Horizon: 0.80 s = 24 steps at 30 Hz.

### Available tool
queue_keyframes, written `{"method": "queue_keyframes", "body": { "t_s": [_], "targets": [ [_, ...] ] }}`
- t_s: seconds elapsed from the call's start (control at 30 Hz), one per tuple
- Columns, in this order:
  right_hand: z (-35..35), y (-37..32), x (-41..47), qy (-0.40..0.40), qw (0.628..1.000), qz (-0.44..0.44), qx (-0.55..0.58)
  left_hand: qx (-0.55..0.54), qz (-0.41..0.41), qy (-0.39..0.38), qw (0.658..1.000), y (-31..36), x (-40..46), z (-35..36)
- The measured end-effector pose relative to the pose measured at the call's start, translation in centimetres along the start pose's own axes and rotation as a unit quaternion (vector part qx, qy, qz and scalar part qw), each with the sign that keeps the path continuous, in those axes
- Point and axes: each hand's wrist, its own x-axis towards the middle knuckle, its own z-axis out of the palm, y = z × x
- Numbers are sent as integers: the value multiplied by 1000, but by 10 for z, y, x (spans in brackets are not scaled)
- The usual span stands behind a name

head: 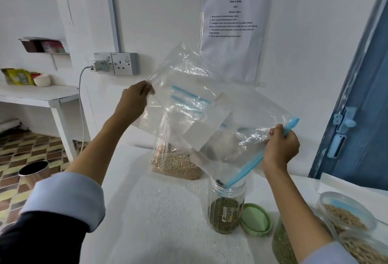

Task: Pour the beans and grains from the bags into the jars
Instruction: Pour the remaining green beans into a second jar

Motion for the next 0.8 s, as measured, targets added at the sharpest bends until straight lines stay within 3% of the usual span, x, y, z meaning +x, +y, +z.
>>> {"method": "queue_keyframes", "body": {
  "t_s": [0.23,0.4,0.8],
  "targets": [
    [-4,2,5,-11,1000,-20,-3,-38,70,-17,997,6,1,5],
    [-3,5,4,-22,1000,-17,4,-66,67,-42,995,8,2,6],
    [-3,5,6,-41,999,-1,16,-88,74,-15,993,9,4,9]
  ]
}}
